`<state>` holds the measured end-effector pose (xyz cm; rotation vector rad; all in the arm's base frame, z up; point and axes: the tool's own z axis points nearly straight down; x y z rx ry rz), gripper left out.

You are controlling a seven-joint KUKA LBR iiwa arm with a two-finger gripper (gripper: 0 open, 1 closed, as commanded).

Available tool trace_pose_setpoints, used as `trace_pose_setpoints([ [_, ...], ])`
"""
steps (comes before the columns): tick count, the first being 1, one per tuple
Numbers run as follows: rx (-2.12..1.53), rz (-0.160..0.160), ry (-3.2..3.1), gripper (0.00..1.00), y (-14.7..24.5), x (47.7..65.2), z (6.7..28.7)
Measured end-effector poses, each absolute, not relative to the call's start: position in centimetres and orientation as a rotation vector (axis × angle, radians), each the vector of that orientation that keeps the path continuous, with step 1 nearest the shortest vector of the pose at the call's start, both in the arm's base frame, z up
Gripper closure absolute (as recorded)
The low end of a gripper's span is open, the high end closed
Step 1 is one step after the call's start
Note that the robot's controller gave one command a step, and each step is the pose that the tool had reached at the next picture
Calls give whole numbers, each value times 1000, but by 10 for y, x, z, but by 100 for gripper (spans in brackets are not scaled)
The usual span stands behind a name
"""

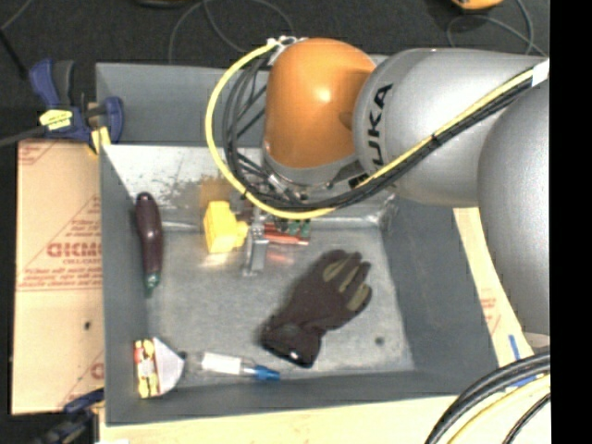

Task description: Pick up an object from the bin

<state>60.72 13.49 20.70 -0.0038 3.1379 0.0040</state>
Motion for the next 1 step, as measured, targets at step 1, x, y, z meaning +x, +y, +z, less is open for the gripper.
trace_pose_setpoints([
  [1,-194,1,3132,0,90,570,156],
])
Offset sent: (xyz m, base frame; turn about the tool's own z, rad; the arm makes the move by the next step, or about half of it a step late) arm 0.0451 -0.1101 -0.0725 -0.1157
